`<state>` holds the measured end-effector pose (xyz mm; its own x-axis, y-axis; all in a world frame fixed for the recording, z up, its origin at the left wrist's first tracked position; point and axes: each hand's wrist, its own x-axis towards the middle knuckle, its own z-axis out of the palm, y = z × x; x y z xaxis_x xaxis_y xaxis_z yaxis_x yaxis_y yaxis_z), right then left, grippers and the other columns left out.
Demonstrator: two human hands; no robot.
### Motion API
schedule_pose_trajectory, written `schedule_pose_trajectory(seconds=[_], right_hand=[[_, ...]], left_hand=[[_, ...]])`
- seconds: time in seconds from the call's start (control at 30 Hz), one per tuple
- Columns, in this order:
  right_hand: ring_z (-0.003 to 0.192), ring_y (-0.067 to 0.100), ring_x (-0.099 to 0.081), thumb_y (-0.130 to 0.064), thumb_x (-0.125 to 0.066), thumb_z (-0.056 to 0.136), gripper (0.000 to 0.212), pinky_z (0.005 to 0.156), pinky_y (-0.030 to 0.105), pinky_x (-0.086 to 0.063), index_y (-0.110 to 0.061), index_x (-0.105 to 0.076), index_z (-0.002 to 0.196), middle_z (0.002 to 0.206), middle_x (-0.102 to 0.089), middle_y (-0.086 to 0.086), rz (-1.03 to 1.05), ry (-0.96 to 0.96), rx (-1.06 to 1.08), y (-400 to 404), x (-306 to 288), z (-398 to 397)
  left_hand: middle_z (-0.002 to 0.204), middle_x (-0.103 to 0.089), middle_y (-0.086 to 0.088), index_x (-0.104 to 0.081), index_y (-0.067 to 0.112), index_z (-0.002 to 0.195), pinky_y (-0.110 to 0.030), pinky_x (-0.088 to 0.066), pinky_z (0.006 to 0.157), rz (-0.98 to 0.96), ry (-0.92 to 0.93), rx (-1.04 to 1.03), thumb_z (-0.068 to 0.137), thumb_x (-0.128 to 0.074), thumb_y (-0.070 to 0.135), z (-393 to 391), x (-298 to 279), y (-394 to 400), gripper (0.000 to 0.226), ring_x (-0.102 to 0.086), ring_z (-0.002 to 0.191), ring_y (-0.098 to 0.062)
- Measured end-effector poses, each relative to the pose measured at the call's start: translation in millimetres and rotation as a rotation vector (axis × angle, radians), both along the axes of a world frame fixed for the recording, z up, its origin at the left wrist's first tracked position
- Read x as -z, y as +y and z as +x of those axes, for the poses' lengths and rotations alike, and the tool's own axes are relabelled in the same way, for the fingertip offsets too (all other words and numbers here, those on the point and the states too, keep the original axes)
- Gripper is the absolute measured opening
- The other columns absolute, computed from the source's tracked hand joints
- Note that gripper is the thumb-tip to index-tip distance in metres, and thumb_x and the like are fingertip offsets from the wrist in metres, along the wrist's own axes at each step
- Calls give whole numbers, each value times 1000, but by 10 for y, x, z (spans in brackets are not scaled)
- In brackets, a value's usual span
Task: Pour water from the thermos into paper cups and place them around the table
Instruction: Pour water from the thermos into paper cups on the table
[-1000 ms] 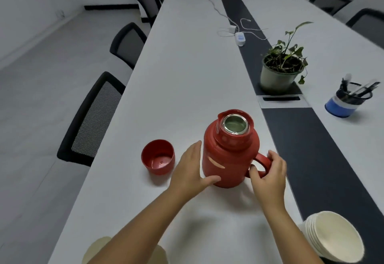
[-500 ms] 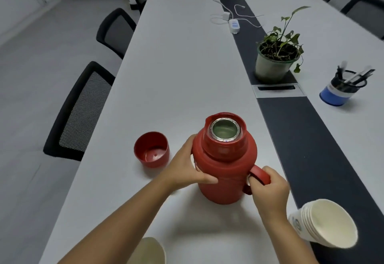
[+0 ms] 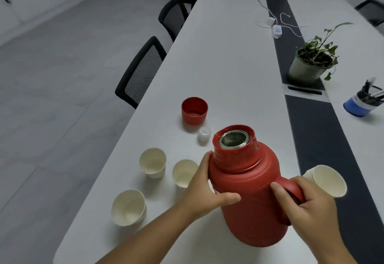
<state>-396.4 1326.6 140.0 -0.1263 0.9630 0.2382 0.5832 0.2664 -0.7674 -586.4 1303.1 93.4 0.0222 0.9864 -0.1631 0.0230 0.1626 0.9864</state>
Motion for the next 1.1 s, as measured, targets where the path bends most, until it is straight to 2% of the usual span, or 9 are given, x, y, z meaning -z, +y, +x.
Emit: schedule_pose_trajectory(seconds=[0.07,0.2,0.3,0.4,0.57,0.77,0.87,1.0,1.1], right_hand=[[64,17,-49,-2,-74,66,21,53,14,-36,-2,-57,54,47,-52,7,17,-50,-22,-143,-42,-59],[70,8,-53,1,-75,64,19,58,7,-38,-12,-61,60,53,-57,1,16,-78,-49,-389,-55,-119],[70,-2,-54,0,-75,64,25,59,3,-37,-19,-59,61,56,-59,-7,7,-66,-62,-504,-37,-159],[72,-3,-55,-2,-76,64,27,60,2,-38,-23,-59,64,59,-59,-11,7,-93,-75,-553,-6,-183],[71,-6,-56,-5,-76,65,38,61,0,-38,-36,-54,63,51,-58,-10,17,-132,-93,-500,12,-216],[70,-7,-56,-9,-75,68,39,60,2,-38,-39,-52,60,59,-60,-14,-50,-173,-145,-377,18,-259],[66,7,-59,-13,-74,70,36,56,8,-40,-39,-52,60,59,-61,-12,-101,-210,-169,-311,0,-273],[64,7,-59,-16,-73,71,35,56,9,-38,-40,-52,60,59,-61,-12,-132,-262,-189,-225,-15,-305],[73,-6,-56,-15,-74,70,36,60,7,-39,-41,-51,59,58,-61,-13,-153,-281,-203,-158,-7,-325]], left_hand=[[121,-50,20,-29,44,123,-17,-45,95,8,-44,-14,46,-72,45,-4,14,-218,88,-50,112,9],[122,-49,13,-30,44,119,-42,-54,87,-11,-119,-37,50,-73,41,30,48,-552,81,-59,106,-11],[120,-47,10,-29,44,117,-26,-56,68,-1,-183,-43,59,-73,28,13,92,-692,74,-63,93,-4],[119,-46,9,-27,39,117,-17,-53,61,-14,-255,-49,68,-66,14,17,150,-769,68,-63,88,4],[117,-50,7,-31,38,115,-18,-53,64,-38,-290,-84,67,-65,18,43,259,-790,62,-62,91,-3],[114,-54,4,-32,38,112,-20,-54,73,-89,-327,-123,63,-69,28,94,365,-772,62,-64,89,-3],[117,-53,5,-31,40,111,-27,-53,85,-111,-351,-143,59,-70,34,107,418,-746,65,-59,101,-9],[118,-52,4,-34,37,110,-22,-54,74,-130,-424,-162,66,-66,24,133,489,-716,57,-61,98,-5],[116,-53,2,-33,34,111,-19,-54,68,-143,-465,-180,66,-64,21,161,515,-683,56,-64,90,-2]])
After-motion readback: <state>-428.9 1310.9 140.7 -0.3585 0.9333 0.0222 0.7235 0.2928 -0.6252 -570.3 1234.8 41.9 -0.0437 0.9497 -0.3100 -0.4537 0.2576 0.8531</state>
